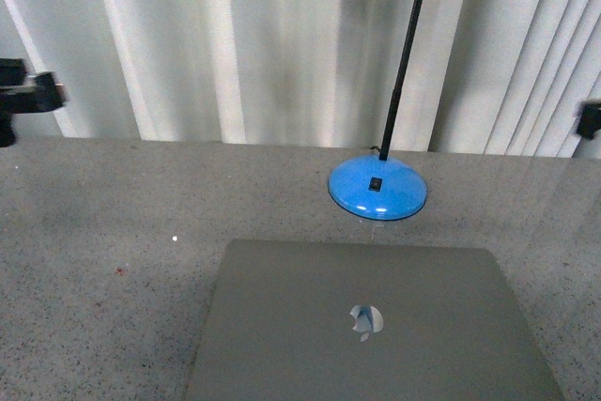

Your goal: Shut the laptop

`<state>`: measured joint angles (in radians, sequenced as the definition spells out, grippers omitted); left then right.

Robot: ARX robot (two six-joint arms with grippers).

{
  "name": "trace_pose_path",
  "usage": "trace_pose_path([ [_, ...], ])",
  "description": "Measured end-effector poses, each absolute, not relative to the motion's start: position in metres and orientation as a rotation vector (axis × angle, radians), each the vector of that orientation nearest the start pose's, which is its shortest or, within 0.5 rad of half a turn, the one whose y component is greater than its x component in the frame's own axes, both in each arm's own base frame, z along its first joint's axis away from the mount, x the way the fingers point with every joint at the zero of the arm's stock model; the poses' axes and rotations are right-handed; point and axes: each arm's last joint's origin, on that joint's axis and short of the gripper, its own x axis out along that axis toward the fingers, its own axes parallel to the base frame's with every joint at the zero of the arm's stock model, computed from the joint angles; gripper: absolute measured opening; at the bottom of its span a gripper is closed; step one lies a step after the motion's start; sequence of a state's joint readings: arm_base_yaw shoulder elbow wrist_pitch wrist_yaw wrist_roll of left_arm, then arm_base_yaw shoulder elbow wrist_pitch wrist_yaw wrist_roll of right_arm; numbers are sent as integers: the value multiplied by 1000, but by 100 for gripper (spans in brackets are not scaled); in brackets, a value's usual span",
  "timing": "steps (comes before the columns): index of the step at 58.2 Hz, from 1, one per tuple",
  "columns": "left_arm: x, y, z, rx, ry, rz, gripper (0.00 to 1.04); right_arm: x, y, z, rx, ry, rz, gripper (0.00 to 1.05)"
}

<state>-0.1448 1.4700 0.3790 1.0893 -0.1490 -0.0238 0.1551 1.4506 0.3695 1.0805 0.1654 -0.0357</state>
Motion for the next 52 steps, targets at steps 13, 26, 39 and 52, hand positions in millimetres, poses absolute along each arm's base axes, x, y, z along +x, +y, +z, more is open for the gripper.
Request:
trace_pose_path([
  [13,211,-18,160,-7,20,0,4,209,20,161,-19,19,2,3],
  [26,185,-8,162,-7,13,-22,4,183,11,161,-15,17,7,3],
  [39,165,0,162,-7,13,0,4,163,0,162,-11,16,-1,3],
  [52,150,0,164,-7,8,-1,4,147,0,162,-11,17,2,3],
])
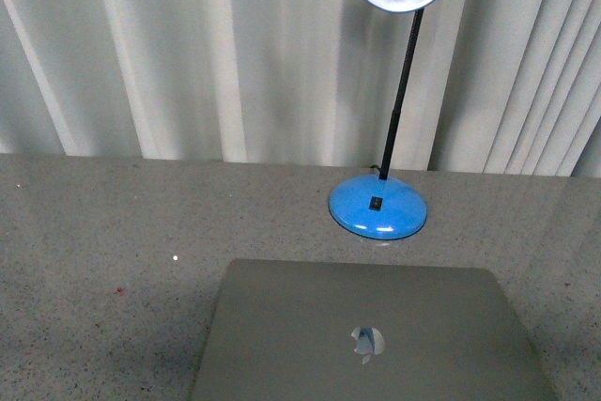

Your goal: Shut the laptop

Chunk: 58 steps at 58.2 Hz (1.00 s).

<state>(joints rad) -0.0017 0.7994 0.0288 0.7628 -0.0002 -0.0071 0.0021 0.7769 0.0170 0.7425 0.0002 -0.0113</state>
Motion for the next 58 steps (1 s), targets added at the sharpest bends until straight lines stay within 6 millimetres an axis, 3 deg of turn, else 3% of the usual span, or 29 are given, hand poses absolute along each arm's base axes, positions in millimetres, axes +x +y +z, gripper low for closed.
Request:
trace_pose_path([
  [58,113,0,176,-7,-31,-2,4,113,0,169,-11,-9,2,3],
])
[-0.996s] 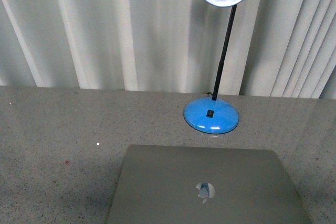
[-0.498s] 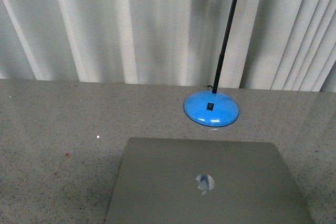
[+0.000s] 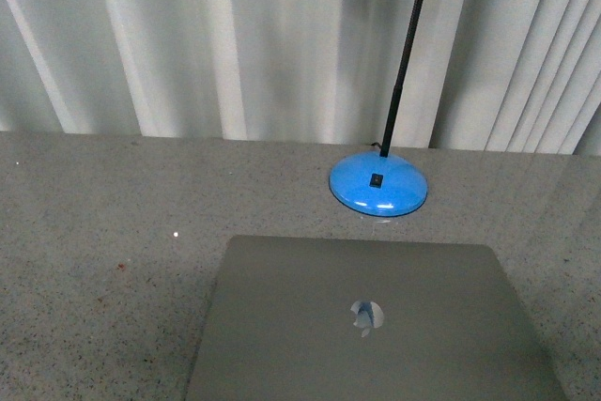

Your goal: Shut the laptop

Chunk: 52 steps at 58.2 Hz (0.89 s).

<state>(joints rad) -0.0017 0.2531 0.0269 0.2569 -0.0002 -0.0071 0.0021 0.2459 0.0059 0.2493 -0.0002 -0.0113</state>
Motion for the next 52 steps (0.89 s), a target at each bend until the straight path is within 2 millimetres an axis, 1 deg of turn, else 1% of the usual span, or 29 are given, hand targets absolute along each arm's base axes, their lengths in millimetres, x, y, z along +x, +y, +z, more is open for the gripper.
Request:
trace_pose_path([
  [15,108,0,176,-7,-30,-2,4,108,0,168,-11,-9,2,3],
  [20,101,0,171,-7,2,-3,4,100,0,163,-11,26,4,3],
  [24,97,0,172,-7,-20,-2,4,98,0,166,-11,-5,3,3],
  [37,96,0,173,-8,-25,-2,4,98,0,165,-11,-2,3,3],
  [38,96,0,173,-7,-25,-2,8,98,0,165,-12,-2,3,3],
  [39,96,0,173,-7,-25,-2,11,98,0,165,-11,-2,3,6],
  [41,96,0,173,-7,-25,-2,18,98,0,165,-11,-2,3,13],
  [42,96,0,173,-7,-25,-2,24,98,0,165,-11,-2,3,18],
  [44,96,0,173,-7,-25,-2,29,98,0,165,-11,-2,3,25],
  [45,96,0,173,-7,-25,-2,32,98,0,165,-11,-2,3,27],
  [47,96,0,173,-7,-25,-2,40,98,0,165,-11,-2,3,34],
  [49,96,0,173,-7,-25,-2,45,98,0,165,-11,-2,3,38],
  [51,96,0,173,-7,-25,-2,50,98,0,165,-11,-2,3,46],
  [52,96,0,173,-7,-25,-2,54,98,0,165,-11,-2,3,48],
])
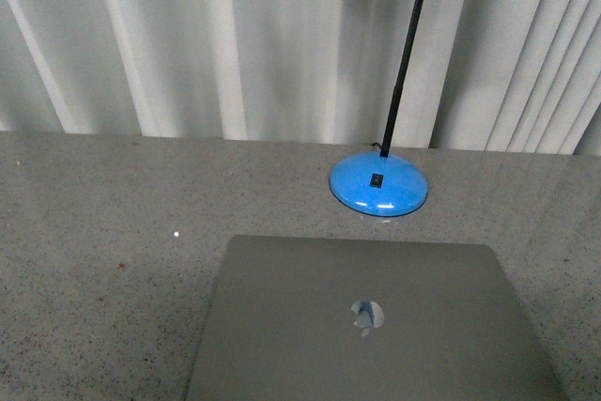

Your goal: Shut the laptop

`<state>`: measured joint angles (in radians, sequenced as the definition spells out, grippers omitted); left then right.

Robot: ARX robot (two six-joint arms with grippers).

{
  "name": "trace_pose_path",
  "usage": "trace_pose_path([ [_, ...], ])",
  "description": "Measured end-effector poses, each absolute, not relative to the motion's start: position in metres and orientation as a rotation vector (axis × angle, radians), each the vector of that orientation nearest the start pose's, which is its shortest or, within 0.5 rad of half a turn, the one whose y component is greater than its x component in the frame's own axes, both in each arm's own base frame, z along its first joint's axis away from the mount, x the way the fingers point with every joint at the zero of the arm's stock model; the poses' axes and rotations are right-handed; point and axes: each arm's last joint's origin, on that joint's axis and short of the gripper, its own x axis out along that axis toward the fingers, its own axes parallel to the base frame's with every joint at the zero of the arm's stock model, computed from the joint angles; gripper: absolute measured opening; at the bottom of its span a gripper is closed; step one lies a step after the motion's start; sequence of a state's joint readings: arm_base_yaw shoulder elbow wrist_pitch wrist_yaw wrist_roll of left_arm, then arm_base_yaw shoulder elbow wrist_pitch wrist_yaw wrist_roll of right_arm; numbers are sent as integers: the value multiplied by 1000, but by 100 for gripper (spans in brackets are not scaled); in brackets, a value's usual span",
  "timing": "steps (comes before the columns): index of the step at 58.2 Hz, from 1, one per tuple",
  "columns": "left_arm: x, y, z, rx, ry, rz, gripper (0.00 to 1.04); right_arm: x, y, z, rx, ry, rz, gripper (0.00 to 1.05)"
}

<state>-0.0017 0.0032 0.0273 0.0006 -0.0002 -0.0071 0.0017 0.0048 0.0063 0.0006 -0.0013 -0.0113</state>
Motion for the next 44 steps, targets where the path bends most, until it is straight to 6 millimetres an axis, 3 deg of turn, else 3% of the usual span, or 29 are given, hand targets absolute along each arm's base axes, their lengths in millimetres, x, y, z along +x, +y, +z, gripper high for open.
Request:
trace_pose_path([
  [14,96,0,173,-7,-25,-2,96,98,0,165,-11,-2,3,90],
  [17,96,0,173,-5,-25,-2,99,98,0,165,-11,-2,3,98],
  [44,96,0,173,-4,-25,-2,98,98,0,165,-10,-2,3,97],
])
